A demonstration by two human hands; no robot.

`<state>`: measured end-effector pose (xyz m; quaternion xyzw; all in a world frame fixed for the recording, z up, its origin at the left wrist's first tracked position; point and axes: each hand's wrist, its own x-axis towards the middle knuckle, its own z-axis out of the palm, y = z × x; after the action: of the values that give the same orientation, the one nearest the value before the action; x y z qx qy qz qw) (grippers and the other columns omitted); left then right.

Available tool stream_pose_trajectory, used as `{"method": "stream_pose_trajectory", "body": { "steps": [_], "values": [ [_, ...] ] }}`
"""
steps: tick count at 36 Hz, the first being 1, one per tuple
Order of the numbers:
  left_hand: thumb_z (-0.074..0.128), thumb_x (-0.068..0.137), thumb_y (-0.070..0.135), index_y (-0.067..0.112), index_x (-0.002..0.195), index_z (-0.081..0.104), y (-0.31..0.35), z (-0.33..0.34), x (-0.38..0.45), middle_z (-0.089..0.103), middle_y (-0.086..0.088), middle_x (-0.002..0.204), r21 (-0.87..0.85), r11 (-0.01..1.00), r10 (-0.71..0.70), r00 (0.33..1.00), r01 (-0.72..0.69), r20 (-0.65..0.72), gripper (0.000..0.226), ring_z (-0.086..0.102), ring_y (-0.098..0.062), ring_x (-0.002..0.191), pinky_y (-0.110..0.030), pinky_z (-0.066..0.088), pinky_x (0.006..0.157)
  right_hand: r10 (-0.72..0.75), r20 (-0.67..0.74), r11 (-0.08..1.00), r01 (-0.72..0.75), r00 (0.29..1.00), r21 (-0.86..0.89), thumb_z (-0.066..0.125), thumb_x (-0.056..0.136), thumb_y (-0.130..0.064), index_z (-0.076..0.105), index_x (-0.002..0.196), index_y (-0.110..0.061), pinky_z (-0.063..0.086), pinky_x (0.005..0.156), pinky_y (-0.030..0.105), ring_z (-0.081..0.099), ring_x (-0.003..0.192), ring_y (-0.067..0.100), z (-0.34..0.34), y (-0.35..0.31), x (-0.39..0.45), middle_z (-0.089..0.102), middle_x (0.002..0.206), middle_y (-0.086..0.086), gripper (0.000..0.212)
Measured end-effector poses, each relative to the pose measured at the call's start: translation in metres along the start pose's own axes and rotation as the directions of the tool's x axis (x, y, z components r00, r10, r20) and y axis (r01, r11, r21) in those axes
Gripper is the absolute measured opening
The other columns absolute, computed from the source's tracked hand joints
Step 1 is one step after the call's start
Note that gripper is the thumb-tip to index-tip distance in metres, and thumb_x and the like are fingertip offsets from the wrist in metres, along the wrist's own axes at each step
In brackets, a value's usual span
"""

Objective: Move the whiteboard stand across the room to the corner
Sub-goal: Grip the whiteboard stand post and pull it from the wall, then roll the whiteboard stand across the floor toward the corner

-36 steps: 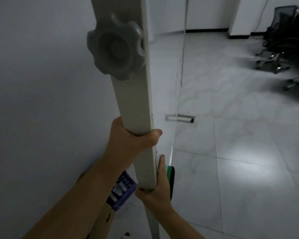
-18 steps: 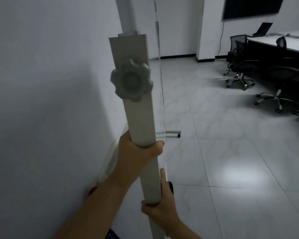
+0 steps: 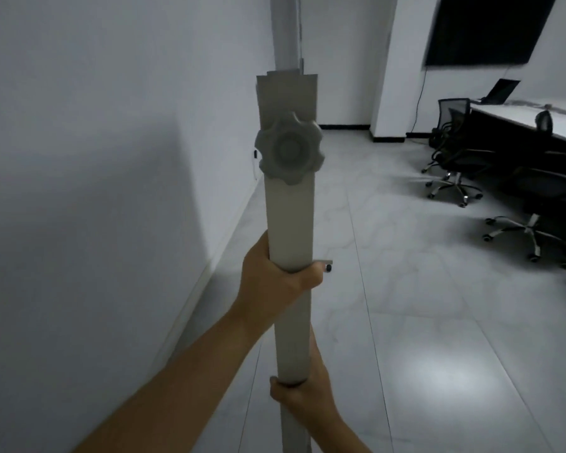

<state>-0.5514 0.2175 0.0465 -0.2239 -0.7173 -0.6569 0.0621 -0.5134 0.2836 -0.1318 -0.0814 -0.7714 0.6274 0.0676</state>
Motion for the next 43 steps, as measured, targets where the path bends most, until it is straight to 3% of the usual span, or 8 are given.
{"method": "stream_pose_trajectory", "body": {
  "steps": [6,11,17,21,24,28,35,43],
  "values": [
    [0.073,0.062,0.001,0.021,0.069,0.051,-0.041,-0.005,0.093,0.057,0.008,0.055,0.025,0.999,0.038,0.998,-0.04,0.046,0.031,0.055,0.003,0.052,-0.008,0.042,0.043,0.023,-0.06,1.0,-0.023,0.998,0.011,0.068,0.052,-0.01,0.018,0.14,-0.019,0.051,0.062,0.012,0.058,0.083,0.004,0.003,0.004,0.094,0.056,0.11,0.001,0.102],
    [0.072,0.062,-0.001,0.026,0.069,0.05,-0.073,-0.014,0.169,0.061,0.031,0.056,0.027,0.997,0.063,0.993,-0.066,0.1,0.036,0.057,0.007,0.053,-0.006,0.042,0.043,0.079,-0.104,0.995,-0.073,0.991,0.061,0.063,0.067,0.002,0.019,0.14,-0.015,0.049,0.059,0.008,0.06,0.077,0.006,0.015,-0.004,0.181,0.056,0.109,-0.003,0.087],
    [0.076,0.058,0.007,0.021,0.066,0.051,-0.11,-0.029,0.257,0.053,0.008,0.055,0.035,0.999,0.01,0.995,-0.013,0.104,0.03,0.054,0.002,0.047,-0.008,0.04,0.041,0.055,-0.133,0.997,-0.048,0.99,0.053,0.058,0.051,-0.01,0.019,0.14,-0.024,0.049,0.066,0.009,0.058,0.089,0.006,0.032,-0.005,0.274,0.057,0.115,-0.008,0.099],
    [0.069,0.051,0.019,0.001,0.073,0.054,-0.137,-0.044,0.315,0.051,-0.003,0.061,0.048,0.999,0.001,0.994,-0.006,0.108,0.032,0.051,-0.004,0.05,-0.013,0.044,0.043,0.037,-0.147,0.997,-0.027,0.988,0.066,0.06,0.05,-0.011,0.009,0.14,-0.028,0.05,0.065,0.019,0.059,0.087,0.013,0.048,-0.009,0.331,0.051,0.112,-0.011,0.105],
    [0.069,0.051,0.018,-0.004,0.072,0.053,-0.156,-0.059,0.357,0.053,0.003,0.056,0.063,0.998,0.007,0.995,-0.013,0.097,0.035,0.051,-0.008,0.051,-0.017,0.046,0.044,0.028,-0.164,1.0,-0.025,0.986,0.02,0.061,0.051,-0.015,0.004,0.138,-0.033,0.05,0.066,0.018,0.057,0.092,0.015,0.063,-0.009,0.374,0.047,0.116,-0.002,0.105],
    [0.072,0.047,0.023,0.003,0.064,0.053,-0.183,-0.082,0.409,0.055,0.011,0.049,0.061,0.998,-0.014,0.994,0.007,0.111,0.032,0.053,-0.006,0.049,-0.022,0.048,0.046,0.03,-0.162,0.999,-0.027,0.986,0.02,0.062,0.052,-0.02,-0.004,0.138,-0.034,0.052,0.086,0.034,0.049,0.111,0.024,0.088,-0.009,0.432,0.042,0.127,-0.001,0.109],
    [0.073,0.048,0.027,0.026,0.06,0.057,-0.226,-0.112,0.503,0.063,0.016,0.055,0.044,0.999,0.022,0.984,-0.03,0.176,0.02,0.059,-0.002,0.054,-0.015,0.049,0.047,0.054,-0.187,0.995,-0.037,0.981,0.093,0.073,0.04,-0.045,0.002,0.141,-0.022,0.045,0.074,0.008,0.045,0.108,0.013,0.115,-0.024,0.53,0.035,0.131,-0.005,0.126],
    [0.068,0.055,0.023,-0.003,0.085,0.056,-0.274,-0.12,0.622,0.057,-0.005,0.072,0.029,0.996,0.073,0.971,-0.081,0.227,0.042,0.058,-0.016,0.064,-0.017,0.051,0.052,0.087,-0.296,0.989,-0.046,0.951,0.142,0.067,0.052,-0.017,0.015,0.141,-0.022,0.05,0.059,0.013,0.055,0.082,0.011,0.128,-0.036,0.649,0.052,0.113,0.007,0.103]
  ]
}}
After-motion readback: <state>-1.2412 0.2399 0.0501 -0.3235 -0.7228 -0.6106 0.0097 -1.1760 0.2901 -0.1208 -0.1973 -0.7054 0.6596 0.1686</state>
